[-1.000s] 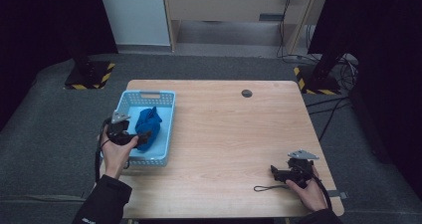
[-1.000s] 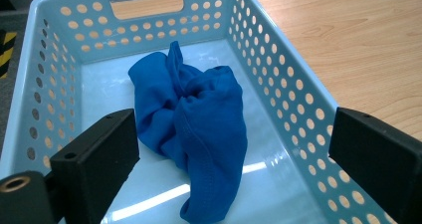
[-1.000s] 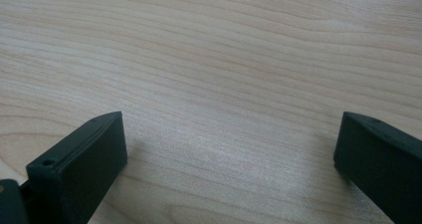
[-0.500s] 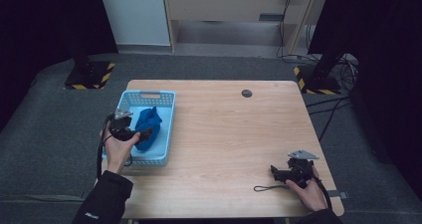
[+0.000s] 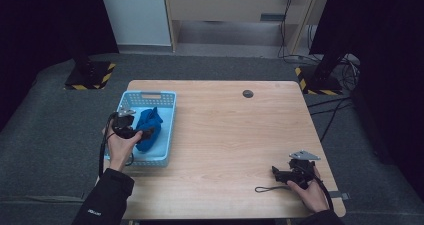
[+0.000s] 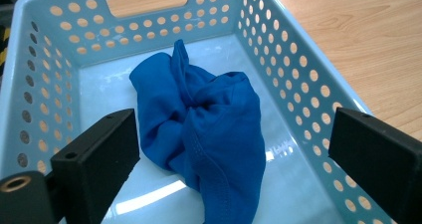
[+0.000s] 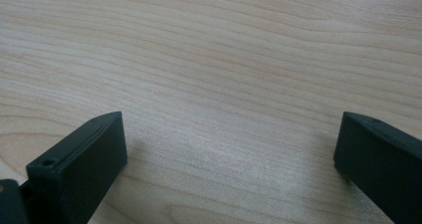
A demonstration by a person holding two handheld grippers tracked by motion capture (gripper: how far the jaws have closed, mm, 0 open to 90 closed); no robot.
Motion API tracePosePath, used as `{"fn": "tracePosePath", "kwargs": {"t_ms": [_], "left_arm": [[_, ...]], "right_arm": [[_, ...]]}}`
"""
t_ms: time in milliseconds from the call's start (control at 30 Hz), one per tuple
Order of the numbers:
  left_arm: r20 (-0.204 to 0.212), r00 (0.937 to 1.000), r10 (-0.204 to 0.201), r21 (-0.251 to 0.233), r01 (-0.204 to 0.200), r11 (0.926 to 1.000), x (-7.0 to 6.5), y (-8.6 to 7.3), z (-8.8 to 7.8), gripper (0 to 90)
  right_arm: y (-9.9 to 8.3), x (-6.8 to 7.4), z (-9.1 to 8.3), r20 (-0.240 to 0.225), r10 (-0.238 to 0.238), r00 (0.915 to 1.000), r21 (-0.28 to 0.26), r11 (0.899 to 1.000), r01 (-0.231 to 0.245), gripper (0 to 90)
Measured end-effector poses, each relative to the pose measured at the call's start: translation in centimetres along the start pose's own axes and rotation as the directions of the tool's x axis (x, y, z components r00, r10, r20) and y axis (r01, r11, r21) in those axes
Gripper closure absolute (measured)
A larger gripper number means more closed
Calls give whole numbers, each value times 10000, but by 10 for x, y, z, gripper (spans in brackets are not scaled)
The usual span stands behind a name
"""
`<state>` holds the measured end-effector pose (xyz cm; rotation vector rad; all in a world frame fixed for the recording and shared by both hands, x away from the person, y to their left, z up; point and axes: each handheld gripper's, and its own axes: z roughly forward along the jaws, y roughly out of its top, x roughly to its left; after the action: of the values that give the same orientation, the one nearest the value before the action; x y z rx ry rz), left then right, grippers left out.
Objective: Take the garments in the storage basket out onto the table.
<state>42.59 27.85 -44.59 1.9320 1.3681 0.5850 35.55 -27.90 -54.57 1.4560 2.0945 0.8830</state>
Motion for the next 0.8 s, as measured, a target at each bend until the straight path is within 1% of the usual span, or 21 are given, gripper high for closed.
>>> {"fn": "tracePosePath", "kwargs": {"t_ms": [133,333,433,633,800], "left_arm": [[10,10000,-10,52,10,10000,3,1,4,50],[-10,10000,37,275,-36,9996,5,1,10,53],[-114,9999,92,295,-89,9995,6,3,12,52],[-64,9999,161,334,-158,9993,5,7,19,52],[-75,9998,162,476,-158,9987,6,7,25,52]], "right_arm": [[0,0,0,1,0,10000,-1,10000,0,5],[0,0,0,-1,5,10000,-1,10000,-5,5],[0,0,0,-1,1,10000,0,10000,-1,5],[0,0,0,-1,1,10000,-1,10000,-1,5],[0,0,0,-2,2,10000,0,10000,-2,5]]}}
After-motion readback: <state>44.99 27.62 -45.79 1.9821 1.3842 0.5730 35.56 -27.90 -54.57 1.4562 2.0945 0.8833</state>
